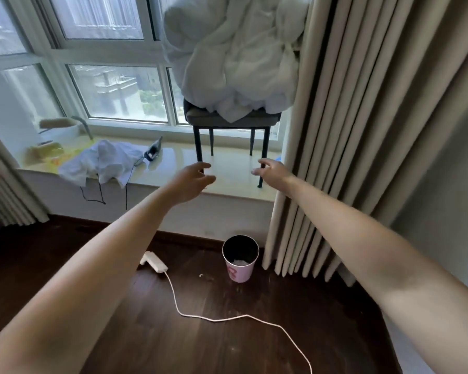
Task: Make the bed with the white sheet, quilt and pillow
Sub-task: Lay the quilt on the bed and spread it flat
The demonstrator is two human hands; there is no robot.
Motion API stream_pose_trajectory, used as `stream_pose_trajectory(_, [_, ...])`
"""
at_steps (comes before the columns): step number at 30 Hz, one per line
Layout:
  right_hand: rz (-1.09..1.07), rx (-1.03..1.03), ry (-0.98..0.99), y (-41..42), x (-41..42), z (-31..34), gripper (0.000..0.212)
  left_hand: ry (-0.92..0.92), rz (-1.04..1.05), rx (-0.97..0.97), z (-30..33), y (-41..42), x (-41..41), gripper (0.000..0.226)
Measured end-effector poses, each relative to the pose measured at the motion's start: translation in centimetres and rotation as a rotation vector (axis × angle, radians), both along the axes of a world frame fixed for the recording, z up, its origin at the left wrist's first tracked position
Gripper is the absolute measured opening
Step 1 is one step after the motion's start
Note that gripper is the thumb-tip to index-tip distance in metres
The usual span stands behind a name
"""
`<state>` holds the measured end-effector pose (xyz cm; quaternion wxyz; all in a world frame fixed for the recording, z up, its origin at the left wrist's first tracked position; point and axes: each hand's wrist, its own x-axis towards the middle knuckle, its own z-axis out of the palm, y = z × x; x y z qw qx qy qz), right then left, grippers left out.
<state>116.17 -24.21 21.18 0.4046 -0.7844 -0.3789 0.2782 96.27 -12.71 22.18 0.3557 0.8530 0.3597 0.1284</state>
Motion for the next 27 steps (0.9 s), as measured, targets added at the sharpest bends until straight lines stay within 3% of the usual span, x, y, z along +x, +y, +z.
stream_pose_trajectory(4, [-0.030, 0.102, -0.051, 9.0, 5.4, 1.3, 0.058, -0.063, 0.043, 0.070, 1.3, 9.9, 5.7, 0.050])
stream_pose_trajectory(9, [-0.144, 0.261, -0.175, 18.9, 12.3, 9.1, 0.051, -0.211, 0.021, 0.088, 7.7, 20.2, 13.7, 0.046])
stream_pose_trajectory(14, [-0.189, 0.293, -0.389, 25.3, 19.6, 16.3, 0.060, -0.230, 0.116, 0.283, 13.2, 27.9, 21.0, 0.077])
stream_pose_trajectory(18, [-0.317, 0.359, -0.521, 29.5, 25.7, 21.3, 0.070, -0.263, 0.140, 0.459, 15.8, 31.8, 26.2, 0.086])
stream_pose_trajectory(22, [-0.444, 0.367, -0.508, 33.0, 30.3, 24.2, 0.087, -0.320, 0.171, 0.511, 18.9, 36.1, 30.4, 0.094])
stream_pose_trajectory(27, [-0.611, 0.212, -0.263, 37.8, 34.8, 26.0, 0.135, -0.306, 0.239, 0.543, 22.8, 41.5, 34.8, 0.109])
